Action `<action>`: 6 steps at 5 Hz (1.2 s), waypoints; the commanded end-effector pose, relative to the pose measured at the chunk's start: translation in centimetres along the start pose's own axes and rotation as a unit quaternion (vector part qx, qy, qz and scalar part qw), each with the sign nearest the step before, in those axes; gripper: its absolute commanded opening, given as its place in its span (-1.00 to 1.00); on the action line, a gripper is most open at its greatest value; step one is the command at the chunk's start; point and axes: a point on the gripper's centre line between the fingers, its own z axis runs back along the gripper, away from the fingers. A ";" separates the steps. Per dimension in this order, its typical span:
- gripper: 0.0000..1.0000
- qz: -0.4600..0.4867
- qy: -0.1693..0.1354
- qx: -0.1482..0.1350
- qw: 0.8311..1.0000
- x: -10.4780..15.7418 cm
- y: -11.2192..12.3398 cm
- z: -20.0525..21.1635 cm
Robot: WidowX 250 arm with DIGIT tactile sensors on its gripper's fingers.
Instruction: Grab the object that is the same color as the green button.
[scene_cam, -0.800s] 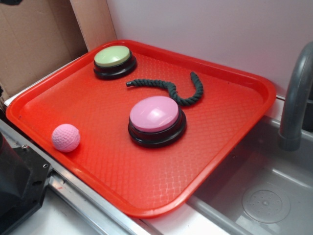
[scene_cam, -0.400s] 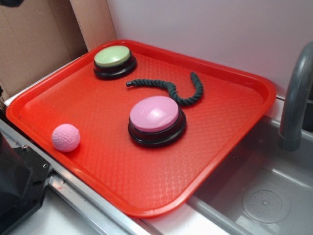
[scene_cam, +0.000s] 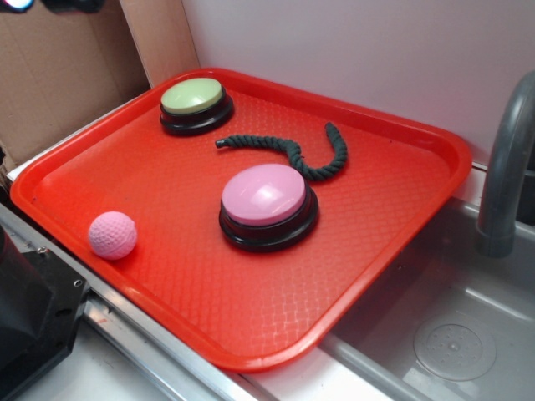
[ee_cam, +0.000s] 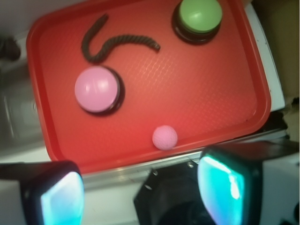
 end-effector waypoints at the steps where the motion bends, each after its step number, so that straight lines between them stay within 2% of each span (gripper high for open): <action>1: 1.00 0.189 -0.049 0.004 0.981 5.3 0.0 -3.2; 3: 1.00 0.350 -0.113 0.024 0.930 10.1 0.7 -8.9; 4: 1.00 0.406 -0.126 0.030 0.904 11.7 1.3 -11.1; 5: 1.00 0.435 -0.117 0.026 0.892 12.9 1.5 -13.4; 6: 1.00 0.445 -0.115 0.049 0.887 13.7 1.8 -15.3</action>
